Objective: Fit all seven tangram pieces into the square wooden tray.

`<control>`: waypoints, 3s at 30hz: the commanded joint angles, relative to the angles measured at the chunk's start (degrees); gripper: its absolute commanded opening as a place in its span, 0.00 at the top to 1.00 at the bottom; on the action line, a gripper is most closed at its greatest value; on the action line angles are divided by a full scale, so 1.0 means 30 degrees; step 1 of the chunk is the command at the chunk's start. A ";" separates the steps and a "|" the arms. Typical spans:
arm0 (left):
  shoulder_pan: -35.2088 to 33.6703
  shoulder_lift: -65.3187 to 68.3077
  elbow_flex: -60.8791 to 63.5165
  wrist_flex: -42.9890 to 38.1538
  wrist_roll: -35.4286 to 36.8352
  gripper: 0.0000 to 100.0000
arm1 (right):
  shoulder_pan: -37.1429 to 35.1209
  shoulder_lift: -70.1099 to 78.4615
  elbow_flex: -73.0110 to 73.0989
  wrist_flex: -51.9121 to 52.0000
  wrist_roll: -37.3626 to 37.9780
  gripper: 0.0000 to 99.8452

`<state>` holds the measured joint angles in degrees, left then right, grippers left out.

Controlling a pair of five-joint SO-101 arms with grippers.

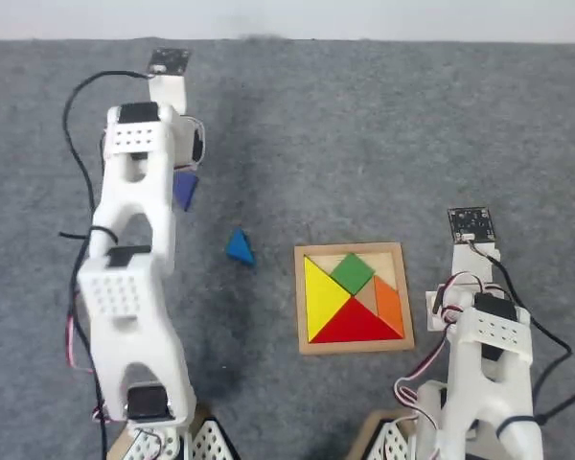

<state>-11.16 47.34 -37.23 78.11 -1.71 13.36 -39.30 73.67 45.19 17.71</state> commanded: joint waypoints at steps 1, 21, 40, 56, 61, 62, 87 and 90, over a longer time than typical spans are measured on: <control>-0.0176 0.3370 -0.7370 0.3458 -0.0381 0.92 | 0.0278 -0.0073 -0.0205 -0.0396 -0.0088 0.99; -0.0117 -0.0557 0.0952 0.7531 -0.3194 0.92 | 0.0278 -0.0073 -0.0205 -0.0396 -0.0088 0.99; -0.0205 -0.6652 0.7722 -0.4425 -0.1289 0.92 | 0.0278 -0.0073 -0.0205 -0.0396 -0.0088 0.99; -0.0674 0.3077 -0.5319 0.3604 -0.1700 0.92 | 0.0249 -0.0073 -0.0205 -0.0396 -0.0088 0.99; -0.0703 0.3634 -0.6491 0.7648 -0.2784 0.92 | 0.0249 -0.0073 -0.0205 -0.0396 -0.0088 0.99; -0.0703 0.3429 -0.6110 0.7590 -0.2901 0.92 | 0.0249 -0.0073 -0.0205 -0.0396 -0.0088 0.99; -0.2286 -1.7670 2.0469 -0.1289 -0.6593 0.82 | 0.0249 -0.0073 -0.0205 -0.0337 -0.0088 0.99; -0.2227 -1.6117 2.1524 -0.3692 -0.5861 0.82 | 0.0249 -0.0073 -0.0205 -0.0337 -0.0059 0.99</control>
<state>-17.49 -2.68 25.98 73.80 -21.67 13.36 -39.30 73.67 45.19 17.71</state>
